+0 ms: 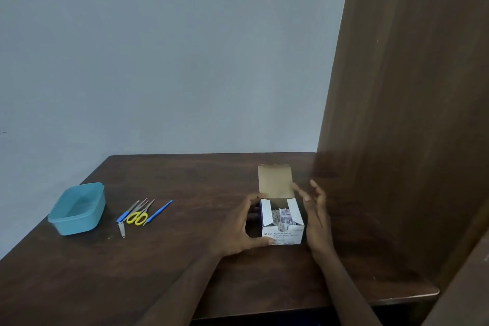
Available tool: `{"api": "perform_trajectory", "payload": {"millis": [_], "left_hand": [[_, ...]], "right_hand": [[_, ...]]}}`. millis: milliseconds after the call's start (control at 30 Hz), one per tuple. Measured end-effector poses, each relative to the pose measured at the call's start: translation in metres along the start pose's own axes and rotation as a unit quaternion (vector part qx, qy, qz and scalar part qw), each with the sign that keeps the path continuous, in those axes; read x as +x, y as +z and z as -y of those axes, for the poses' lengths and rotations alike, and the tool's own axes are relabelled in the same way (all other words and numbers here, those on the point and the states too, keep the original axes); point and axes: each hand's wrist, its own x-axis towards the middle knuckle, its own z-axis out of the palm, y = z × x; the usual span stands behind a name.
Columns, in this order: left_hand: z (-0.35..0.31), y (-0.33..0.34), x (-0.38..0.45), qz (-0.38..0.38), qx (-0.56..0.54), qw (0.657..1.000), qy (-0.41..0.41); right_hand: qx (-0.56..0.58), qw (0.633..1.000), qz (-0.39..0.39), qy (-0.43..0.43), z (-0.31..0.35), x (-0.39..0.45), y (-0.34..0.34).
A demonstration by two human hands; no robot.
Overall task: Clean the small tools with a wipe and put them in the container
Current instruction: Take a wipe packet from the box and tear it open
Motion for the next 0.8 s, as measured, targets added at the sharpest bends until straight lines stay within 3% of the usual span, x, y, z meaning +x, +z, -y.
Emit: {"api": "perform_trajectory", "payload": {"millis": [133, 233, 367, 500, 600, 700, 800], "left_hand": [[0.000, 0.000, 0.000, -0.009, -0.010, 1.000, -0.012], [0.000, -0.001, 0.001, -0.006, -0.003, 1.000, -0.020], [0.000, -0.002, 0.001, -0.005, -0.001, 1.000, -0.018], [0.003, -0.001, 0.001, -0.011, -0.015, 1.000, -0.013], [0.005, -0.001, 0.000, -0.014, -0.023, 1.000, -0.009], [0.005, -0.002, 0.000, -0.011, -0.024, 1.000, -0.002], [0.006, -0.003, -0.001, -0.010, -0.026, 1.000, 0.001]], "right_hand": [[-0.070, 0.995, -0.027, -0.066, -0.008, 0.002, -0.001], [-0.224, 0.966, 0.022, -0.128, -0.005, 0.012, -0.008], [-0.522, 0.828, 0.186, -0.083, 0.038, 0.025, -0.009], [-0.652, 0.707, 0.273, -0.005, 0.086, 0.034, 0.010], [-0.716, 0.628, 0.305, -0.010, 0.100, 0.037, 0.028], [-0.728, 0.613, 0.307, -0.016, 0.100, 0.039, 0.038], [-0.688, 0.658, 0.307, 0.006, 0.103, 0.042, 0.036]]}}
